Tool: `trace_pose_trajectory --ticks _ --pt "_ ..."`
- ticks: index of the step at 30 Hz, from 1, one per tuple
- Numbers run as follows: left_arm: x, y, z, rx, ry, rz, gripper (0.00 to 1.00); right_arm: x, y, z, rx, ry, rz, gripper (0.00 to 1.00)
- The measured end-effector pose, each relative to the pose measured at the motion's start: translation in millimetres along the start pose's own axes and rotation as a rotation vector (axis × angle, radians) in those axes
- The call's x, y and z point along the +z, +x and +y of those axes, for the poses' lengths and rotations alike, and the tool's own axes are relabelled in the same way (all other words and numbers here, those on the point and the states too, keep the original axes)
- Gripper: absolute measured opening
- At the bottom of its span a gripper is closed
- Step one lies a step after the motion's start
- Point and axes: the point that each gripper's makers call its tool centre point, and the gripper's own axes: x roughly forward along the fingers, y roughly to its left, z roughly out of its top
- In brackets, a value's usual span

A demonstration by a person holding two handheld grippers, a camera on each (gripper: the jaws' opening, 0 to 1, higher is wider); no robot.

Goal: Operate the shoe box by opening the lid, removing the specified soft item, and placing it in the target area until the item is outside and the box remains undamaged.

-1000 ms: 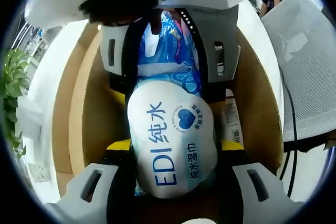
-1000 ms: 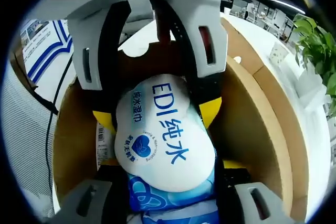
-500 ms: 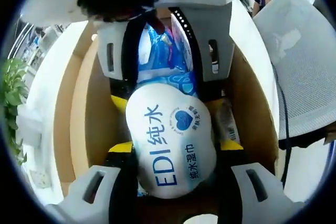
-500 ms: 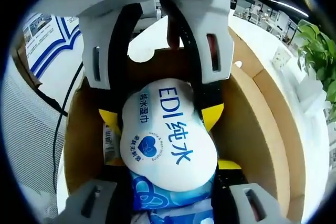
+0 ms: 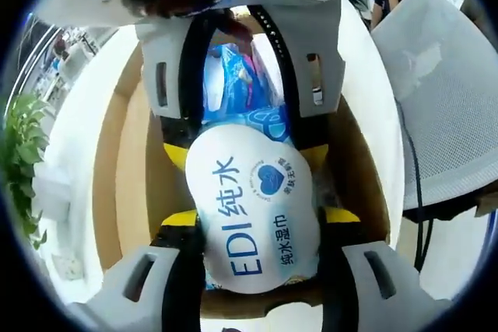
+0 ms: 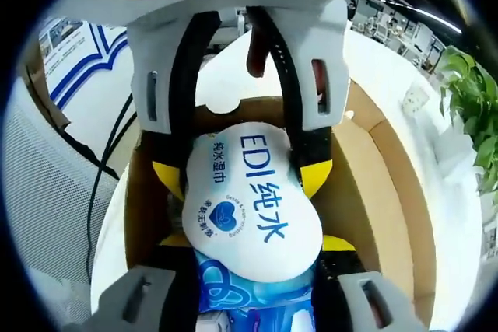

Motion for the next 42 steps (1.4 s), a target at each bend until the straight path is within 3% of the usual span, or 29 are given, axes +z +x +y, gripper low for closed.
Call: trace_pose_trajectory --ticks 14,27,42 --pt "17.1 -23.9 0.5 0.028 0.044 -0.006 0.57 11.3 -27.8 1.6 -0.039 -0.001 -0.016 0.53" --pt "33.0 -33.6 -7.8 0.036 0.083 0.002 0.57 10.2 -47.0 10.7 -0.073 0.007 -0.029 0.53" --pt "68.1 -31.0 -18.7 0.023 0.158 0.012 0.57 -11.3 -75.6 22.7 -0.123 0.051 -0.043 0.53"
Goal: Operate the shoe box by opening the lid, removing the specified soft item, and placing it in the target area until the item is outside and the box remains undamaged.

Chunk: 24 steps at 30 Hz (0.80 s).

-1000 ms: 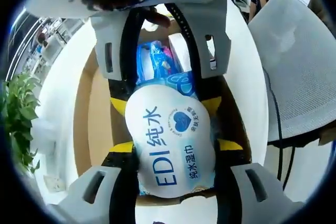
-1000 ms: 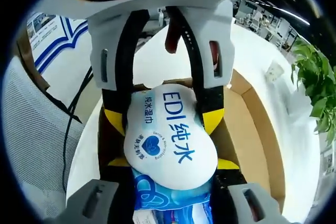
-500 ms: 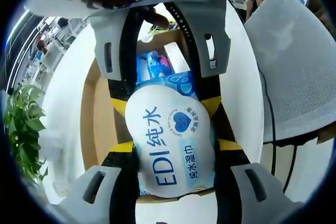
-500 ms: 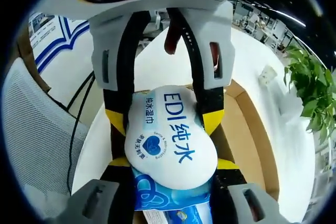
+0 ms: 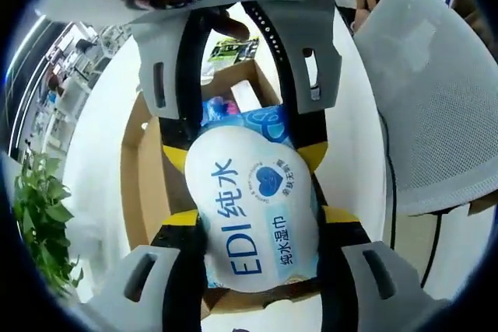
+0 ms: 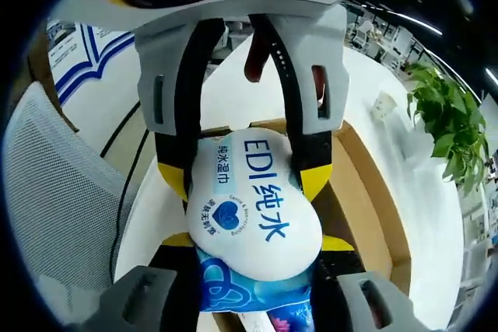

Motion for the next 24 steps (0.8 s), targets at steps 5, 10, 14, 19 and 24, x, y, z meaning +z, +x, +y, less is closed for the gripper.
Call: trace_pose_trajectory --ticks 5,10,14,19,24 --pt "15.1 2.7 -1.2 -0.005 0.03 -0.001 0.57 -10.5 -11.0 0.9 -0.018 0.019 -0.002 0.52" --pt "27.8 5.9 -2.0 -0.014 0.055 -0.001 0.56 -20.7 -21.2 2.5 -0.033 0.043 -0.005 0.52" --pt "38.8 9.1 -2.4 -0.018 0.075 -0.002 0.56 -28.5 -28.1 3.4 -0.046 0.055 -0.004 0.52" --pt "50.9 13.8 -3.0 -0.026 0.097 -0.002 0.56 -39.8 -36.5 4.3 -0.06 0.075 -0.006 0.52" --pt "62.4 18.0 -2.7 -0.031 0.118 -0.003 0.56 -48.6 -43.3 4.1 -0.074 0.088 -0.007 0.52"
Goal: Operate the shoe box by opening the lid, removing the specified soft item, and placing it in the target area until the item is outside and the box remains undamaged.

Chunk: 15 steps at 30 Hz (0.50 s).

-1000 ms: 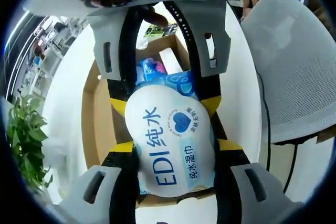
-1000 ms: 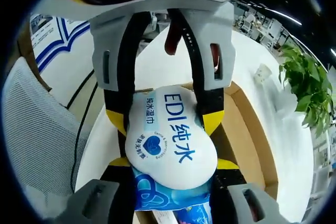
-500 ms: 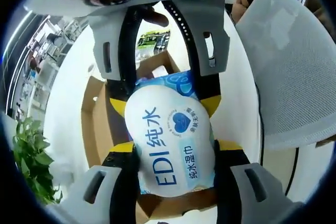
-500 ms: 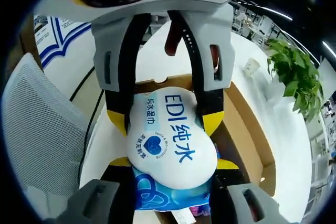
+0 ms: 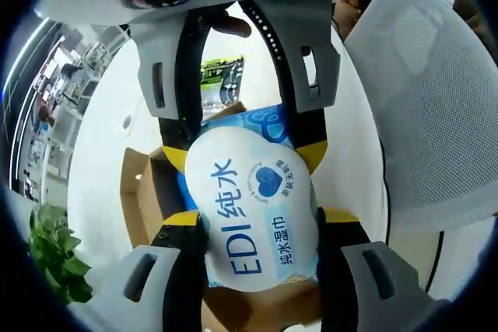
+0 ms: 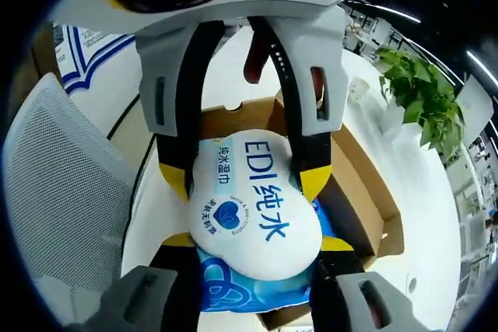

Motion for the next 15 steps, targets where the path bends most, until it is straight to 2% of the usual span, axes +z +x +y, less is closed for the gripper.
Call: trace_pose_trajectory --ticks 15 --pt "39.3 13.0 9.9 0.002 0.068 -0.003 0.56 -31.2 -27.8 -8.7 -0.057 0.037 -0.011 0.51"
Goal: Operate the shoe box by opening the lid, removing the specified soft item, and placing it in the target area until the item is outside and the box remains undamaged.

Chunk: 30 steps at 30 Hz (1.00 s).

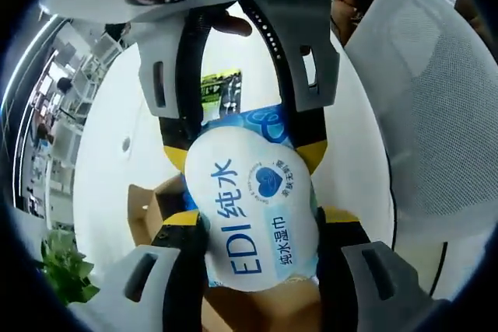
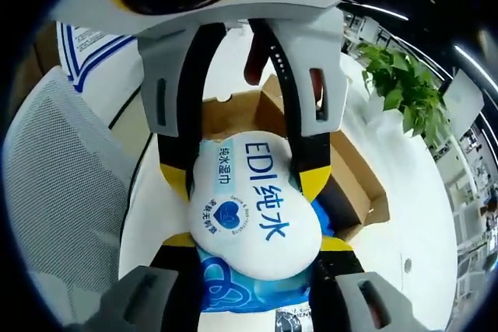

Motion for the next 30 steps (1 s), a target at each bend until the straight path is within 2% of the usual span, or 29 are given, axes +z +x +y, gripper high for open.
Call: trace_pose_trajectory --ticks 7,30 --pt "25.2 8.2 4.5 -0.011 0.037 -0.002 0.56 -20.3 -17.2 -3.9 -0.023 0.029 -0.001 0.51" --pt "117.8 51.7 21.8 -0.026 0.149 -0.045 0.56 -105.2 -76.5 -19.0 -0.116 0.095 0.017 0.5"
